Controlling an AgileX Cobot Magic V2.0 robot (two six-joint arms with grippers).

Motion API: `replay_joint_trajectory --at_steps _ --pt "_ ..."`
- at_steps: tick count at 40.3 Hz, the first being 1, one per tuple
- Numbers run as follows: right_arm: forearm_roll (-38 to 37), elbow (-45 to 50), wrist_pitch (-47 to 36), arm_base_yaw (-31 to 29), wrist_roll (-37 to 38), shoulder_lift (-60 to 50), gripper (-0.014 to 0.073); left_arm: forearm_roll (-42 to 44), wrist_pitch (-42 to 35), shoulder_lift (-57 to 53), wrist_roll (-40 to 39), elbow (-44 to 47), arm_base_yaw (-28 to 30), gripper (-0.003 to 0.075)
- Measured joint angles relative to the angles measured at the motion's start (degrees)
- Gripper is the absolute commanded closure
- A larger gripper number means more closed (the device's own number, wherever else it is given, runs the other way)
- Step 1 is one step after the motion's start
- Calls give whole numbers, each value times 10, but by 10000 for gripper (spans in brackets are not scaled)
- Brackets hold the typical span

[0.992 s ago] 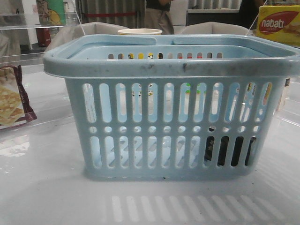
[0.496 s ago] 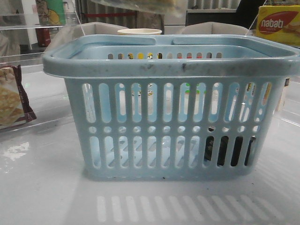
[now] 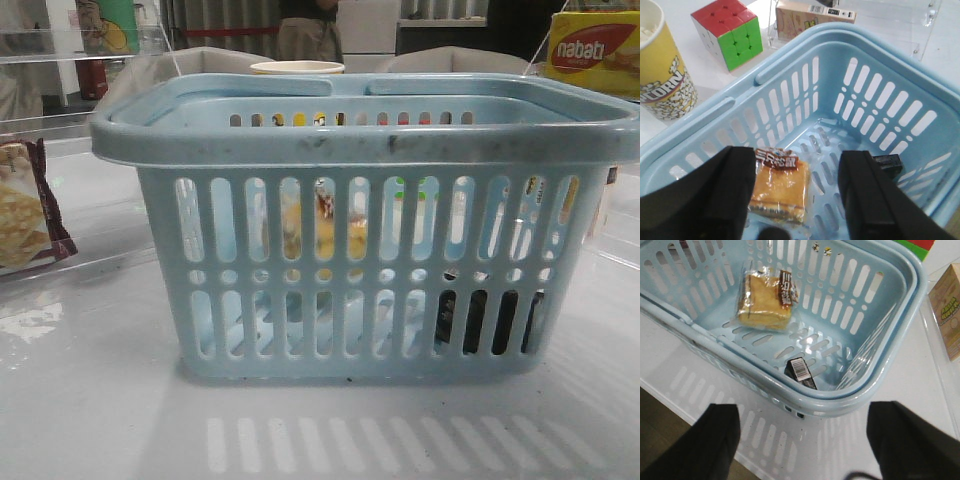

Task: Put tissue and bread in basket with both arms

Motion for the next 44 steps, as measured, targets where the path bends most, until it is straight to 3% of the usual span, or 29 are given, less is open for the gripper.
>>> replay_joint_trajectory --at_steps 12,31,44 --pt "0 0 0 0 0 0 -28 0 4 -196 -3 132 5 277" --pt "0 0 0 0 0 0 -28 9 77 -514 -20 327 158 277" --pt "0 0 1 0 0 0 -28 9 105 -560 -20 395 170 278"
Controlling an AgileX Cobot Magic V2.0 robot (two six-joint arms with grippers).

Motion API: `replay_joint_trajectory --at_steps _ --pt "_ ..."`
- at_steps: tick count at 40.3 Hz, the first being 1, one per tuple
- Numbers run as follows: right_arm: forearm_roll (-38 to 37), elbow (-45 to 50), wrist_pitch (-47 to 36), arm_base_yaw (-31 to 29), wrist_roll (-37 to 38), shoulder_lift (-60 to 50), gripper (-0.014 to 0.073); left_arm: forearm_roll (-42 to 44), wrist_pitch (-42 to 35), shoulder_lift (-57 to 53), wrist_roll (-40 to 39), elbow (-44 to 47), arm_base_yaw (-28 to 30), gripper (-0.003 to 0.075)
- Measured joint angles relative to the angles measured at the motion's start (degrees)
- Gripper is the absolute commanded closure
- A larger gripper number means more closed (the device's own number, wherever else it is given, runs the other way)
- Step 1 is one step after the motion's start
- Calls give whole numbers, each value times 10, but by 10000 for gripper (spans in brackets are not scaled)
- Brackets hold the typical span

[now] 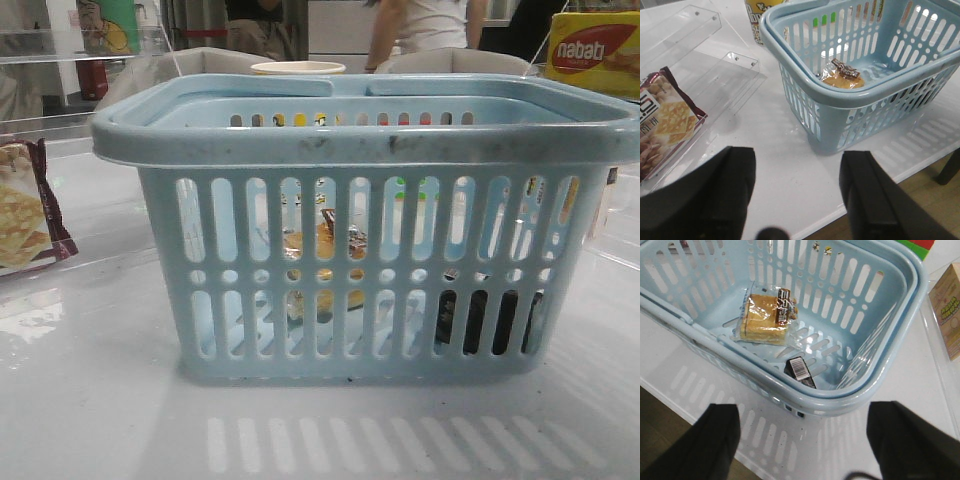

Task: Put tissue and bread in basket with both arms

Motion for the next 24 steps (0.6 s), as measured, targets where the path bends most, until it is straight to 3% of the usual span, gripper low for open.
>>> replay_joint_trajectory --at_steps 10,16,19,24 --pt "0 0 0 0 0 0 -28 0 -13 0 -1 4 0 291" --pt "0 0 4 0 0 0 -15 0 -14 0 -1 4 0 362" --pt "0 0 9 0 0 0 49 0 -14 0 -1 4 0 409" --pt "0 0 18 0 0 0 259 0 -16 0 -1 4 0 494"
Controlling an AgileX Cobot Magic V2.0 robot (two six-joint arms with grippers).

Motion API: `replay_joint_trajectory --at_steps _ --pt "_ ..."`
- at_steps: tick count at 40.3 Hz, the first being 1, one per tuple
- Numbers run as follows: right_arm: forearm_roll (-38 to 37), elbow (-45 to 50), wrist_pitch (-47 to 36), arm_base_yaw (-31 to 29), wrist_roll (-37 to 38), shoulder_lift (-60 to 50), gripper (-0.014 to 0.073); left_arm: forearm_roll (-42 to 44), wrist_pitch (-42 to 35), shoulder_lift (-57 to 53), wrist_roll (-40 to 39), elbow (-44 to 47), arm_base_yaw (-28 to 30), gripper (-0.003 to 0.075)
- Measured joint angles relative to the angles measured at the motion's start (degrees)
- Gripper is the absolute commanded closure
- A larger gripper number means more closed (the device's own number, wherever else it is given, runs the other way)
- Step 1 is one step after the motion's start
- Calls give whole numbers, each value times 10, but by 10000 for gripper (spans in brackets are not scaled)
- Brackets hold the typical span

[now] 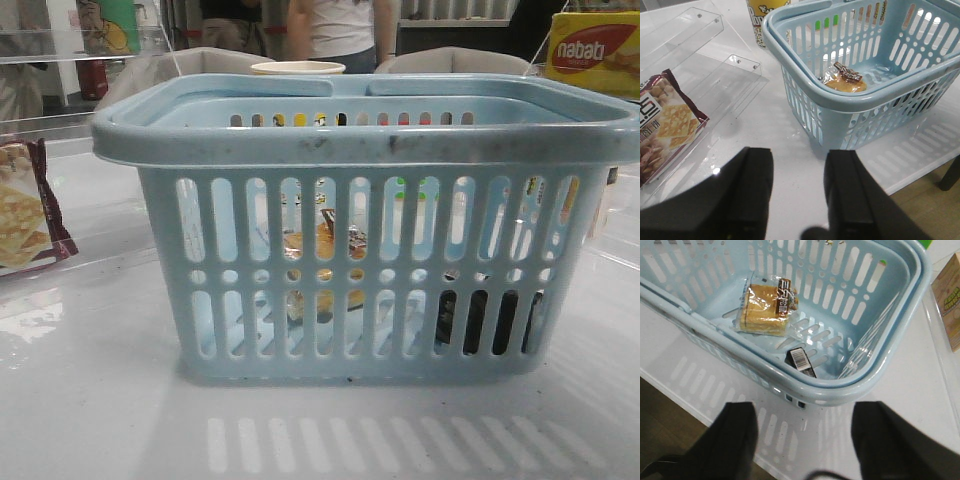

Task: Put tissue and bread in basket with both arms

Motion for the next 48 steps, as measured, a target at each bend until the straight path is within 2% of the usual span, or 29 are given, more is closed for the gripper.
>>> replay_joint_trajectory --at_steps 6,9,36,41,48 --pt "0 0 7 0 0 0 490 0 -1 0 0 0 0 592" --pt "0 0 8 0 0 0 544 0 0 0 0 0 0 625" --pt "0 0 8 0 0 0 538 0 -3 -1 0 0 4 629" --pt "0 0 8 0 0 0 538 5 -12 -28 0 12 41 629" --pt "0 0 9 0 0 0 538 21 -99 -111 0 90 126 629"
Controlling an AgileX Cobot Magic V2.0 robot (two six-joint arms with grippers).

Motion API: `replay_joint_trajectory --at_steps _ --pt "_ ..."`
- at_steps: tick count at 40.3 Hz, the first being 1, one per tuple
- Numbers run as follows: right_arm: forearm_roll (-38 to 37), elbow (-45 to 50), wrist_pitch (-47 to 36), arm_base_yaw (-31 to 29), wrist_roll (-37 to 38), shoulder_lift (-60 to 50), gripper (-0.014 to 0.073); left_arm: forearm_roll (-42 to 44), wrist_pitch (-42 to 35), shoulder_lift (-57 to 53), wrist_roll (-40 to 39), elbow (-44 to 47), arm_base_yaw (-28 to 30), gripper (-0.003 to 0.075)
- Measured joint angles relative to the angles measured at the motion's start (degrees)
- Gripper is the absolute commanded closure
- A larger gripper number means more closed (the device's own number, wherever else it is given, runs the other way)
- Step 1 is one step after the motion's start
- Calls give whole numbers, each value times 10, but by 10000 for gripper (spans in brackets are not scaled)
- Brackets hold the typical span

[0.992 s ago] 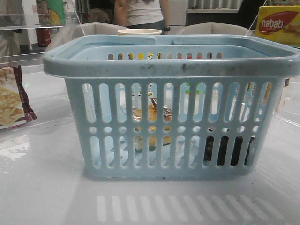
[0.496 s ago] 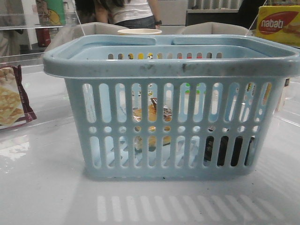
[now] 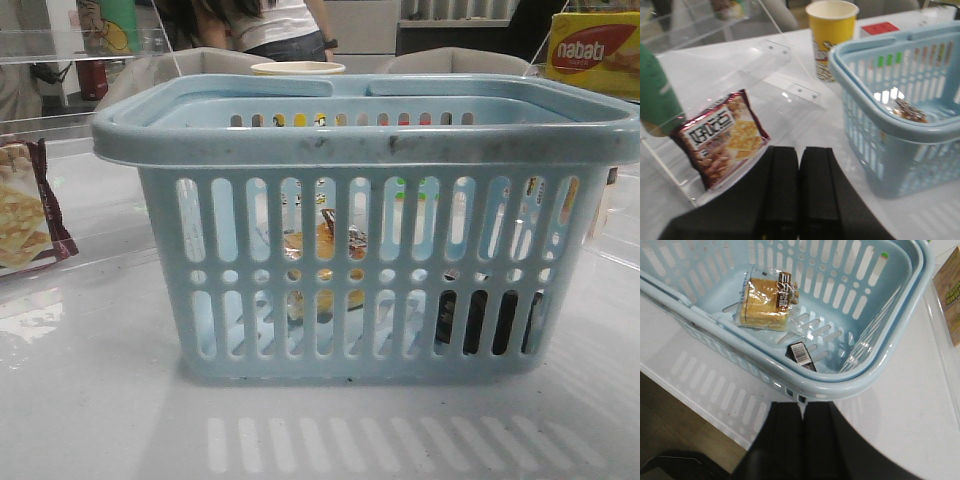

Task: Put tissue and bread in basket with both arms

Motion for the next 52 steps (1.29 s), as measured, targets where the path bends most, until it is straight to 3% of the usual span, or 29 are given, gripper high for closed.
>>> replay_joint_trajectory --at_steps 8,28,36,52 --pt "0 0 0 0 0 0 538 4 -98 -71 0 113 47 629" --pt "0 0 0 0 0 0 538 74 -297 -162 -77 315 70 629" --pt "0 0 0 0 0 0 538 76 -334 -162 -79 315 75 629" --pt "0 0 0 0 0 0 538 76 -337 -162 -79 315 74 629"
